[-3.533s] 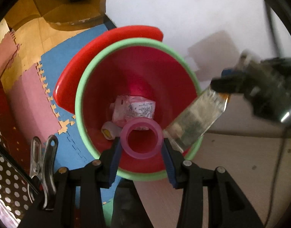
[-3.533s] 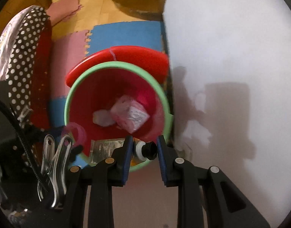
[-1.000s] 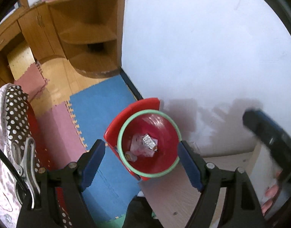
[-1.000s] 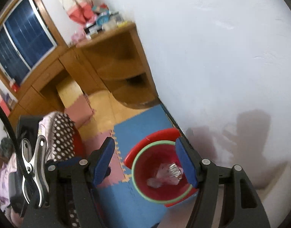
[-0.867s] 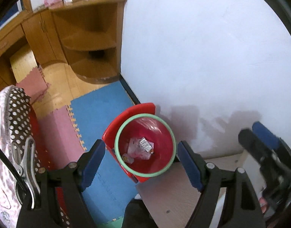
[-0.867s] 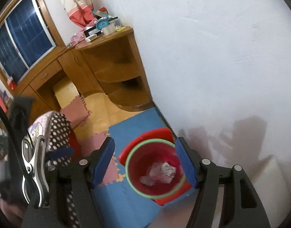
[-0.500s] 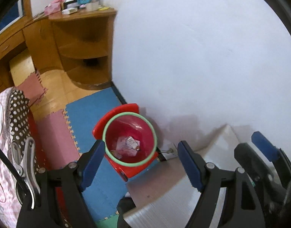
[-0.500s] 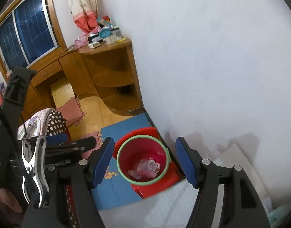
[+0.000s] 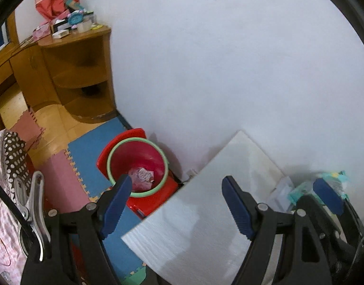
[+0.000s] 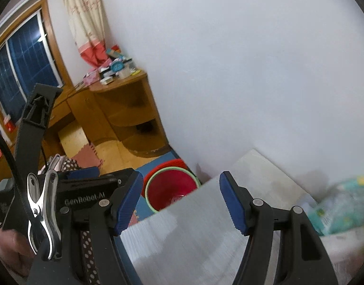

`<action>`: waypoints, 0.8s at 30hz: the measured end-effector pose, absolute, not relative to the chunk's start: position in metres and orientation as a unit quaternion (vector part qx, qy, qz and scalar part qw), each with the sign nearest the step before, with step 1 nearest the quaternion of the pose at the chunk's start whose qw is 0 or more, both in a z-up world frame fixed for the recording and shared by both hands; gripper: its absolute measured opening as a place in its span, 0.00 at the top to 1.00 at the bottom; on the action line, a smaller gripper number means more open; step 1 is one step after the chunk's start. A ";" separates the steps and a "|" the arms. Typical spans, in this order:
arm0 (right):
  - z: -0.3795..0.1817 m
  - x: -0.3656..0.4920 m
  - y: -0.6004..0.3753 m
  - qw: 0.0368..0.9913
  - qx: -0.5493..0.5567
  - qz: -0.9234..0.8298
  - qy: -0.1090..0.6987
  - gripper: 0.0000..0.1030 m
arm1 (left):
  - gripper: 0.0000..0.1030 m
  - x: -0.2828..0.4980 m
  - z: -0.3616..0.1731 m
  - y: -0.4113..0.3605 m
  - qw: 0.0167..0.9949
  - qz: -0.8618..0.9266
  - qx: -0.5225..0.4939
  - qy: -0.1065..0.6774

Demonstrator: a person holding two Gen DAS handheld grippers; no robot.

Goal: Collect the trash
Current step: 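Move both open tools back to the cluttered table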

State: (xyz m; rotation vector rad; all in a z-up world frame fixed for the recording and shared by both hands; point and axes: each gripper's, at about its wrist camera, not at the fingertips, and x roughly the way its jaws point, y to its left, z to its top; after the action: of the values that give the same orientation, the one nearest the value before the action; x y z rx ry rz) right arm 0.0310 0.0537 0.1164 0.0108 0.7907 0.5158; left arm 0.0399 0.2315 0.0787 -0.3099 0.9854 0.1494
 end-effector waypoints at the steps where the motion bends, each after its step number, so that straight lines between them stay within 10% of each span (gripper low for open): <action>1: 0.119 0.027 0.041 0.892 0.013 0.242 0.381 0.34 | 0.21 0.040 0.080 0.227 0.867 0.071 -0.149 0.471; 24: 0.091 0.002 -0.109 0.890 0.101 0.148 0.419 0.34 | 0.21 0.012 0.060 0.120 0.875 0.090 -0.075 0.470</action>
State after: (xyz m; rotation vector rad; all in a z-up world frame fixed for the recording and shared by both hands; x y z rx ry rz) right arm 0.0022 -0.1093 0.0906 0.2092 0.8698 0.3083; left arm 0.0118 0.1200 0.0597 -0.1556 0.9814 0.1878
